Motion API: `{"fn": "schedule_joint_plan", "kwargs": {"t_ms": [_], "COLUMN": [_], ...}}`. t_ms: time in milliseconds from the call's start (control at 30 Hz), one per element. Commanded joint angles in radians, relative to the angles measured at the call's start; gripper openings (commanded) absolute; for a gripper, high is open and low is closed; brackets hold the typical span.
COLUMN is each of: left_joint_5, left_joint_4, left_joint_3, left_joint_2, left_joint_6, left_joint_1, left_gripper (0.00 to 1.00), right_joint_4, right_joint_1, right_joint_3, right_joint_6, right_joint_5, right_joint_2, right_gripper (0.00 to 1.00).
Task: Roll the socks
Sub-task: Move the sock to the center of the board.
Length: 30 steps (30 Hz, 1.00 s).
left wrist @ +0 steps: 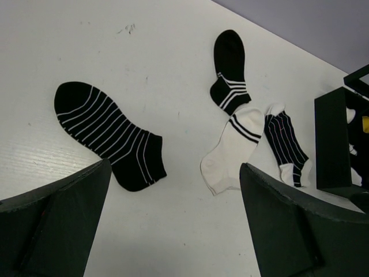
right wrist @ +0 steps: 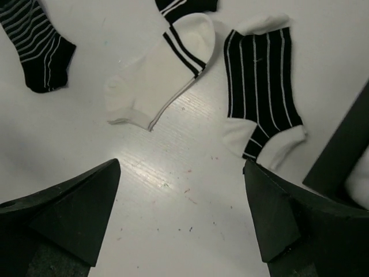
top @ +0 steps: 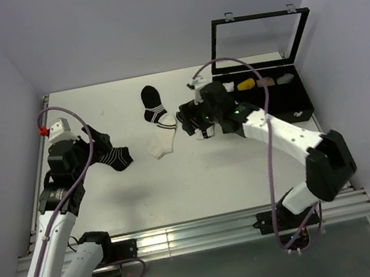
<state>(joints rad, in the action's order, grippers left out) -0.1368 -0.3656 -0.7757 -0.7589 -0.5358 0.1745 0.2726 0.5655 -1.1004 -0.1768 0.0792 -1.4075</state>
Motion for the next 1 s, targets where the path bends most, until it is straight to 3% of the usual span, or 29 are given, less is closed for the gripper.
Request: {"fn": "schedule_joint_plan", "kwargs": {"t_ms": [0,200,467,767,967], "left_joint_5": [0.0,0.069,0.003,0.014,0.023], "left_joint_4": [0.034,0.059,0.034,0.042,0.045], "left_joint_3": [-0.001,0.019,0.013,0.019,0.023], "left_joint_2": [-0.005,-0.023,-0.022,-0.014,-0.003], "left_joint_6": [0.014,0.004,0.02,0.016,0.011], "left_joint_1": [0.005,0.005,0.005,0.005,0.005], "left_gripper": [1.0,0.99,0.99,1.0,1.0], "right_joint_4": [-0.096,-0.119,-0.084,-0.061,-0.02], "right_joint_1": [0.051,0.125,0.217,0.258,0.28], "right_joint_3": [-0.101,-0.284,-0.44,-0.385,-0.297], "right_joint_6": [0.086,0.12,0.132,0.05,-0.029], "right_joint_5": [-0.004,-0.018,-0.058,-0.127,-0.2], "right_joint_2": [-0.155,-0.424,-0.652,-0.702,-0.68], "right_gripper": [0.93,0.88,0.78,0.69,0.68]}}
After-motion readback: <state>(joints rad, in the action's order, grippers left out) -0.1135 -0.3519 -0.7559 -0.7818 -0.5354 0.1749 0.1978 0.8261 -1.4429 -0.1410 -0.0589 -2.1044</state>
